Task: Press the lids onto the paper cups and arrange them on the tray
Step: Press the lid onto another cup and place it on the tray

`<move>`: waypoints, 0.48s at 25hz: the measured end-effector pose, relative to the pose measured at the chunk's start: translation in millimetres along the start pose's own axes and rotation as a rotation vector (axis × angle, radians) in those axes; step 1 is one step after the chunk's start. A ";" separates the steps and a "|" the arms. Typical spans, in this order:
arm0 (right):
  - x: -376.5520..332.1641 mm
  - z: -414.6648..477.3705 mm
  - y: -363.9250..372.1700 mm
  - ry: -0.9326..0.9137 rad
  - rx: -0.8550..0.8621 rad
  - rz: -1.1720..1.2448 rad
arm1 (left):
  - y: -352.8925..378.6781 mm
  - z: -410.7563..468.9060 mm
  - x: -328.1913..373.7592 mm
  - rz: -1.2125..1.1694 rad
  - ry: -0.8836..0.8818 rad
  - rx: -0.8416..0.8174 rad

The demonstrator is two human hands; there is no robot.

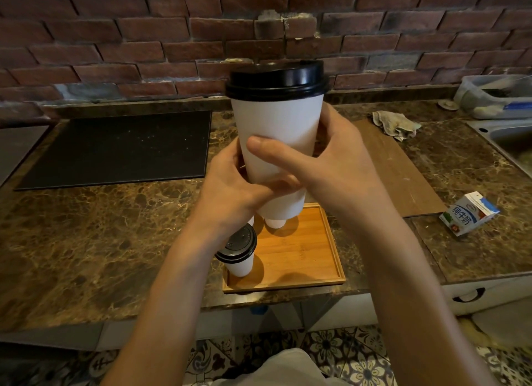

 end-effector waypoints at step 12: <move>0.2 -5.6 1.6 0.005 0.144 -0.059 | 1.4 1.2 0.9 0.008 0.014 -0.040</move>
Point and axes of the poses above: each hand's wrist, its own z-axis towards the middle knuckle, its own y-axis out of the palm, x = y × z, the point moved 3 cm from there along z, towards the middle knuckle, and after that the axes turned 10 degrees about -z, right-handed, at the moved point
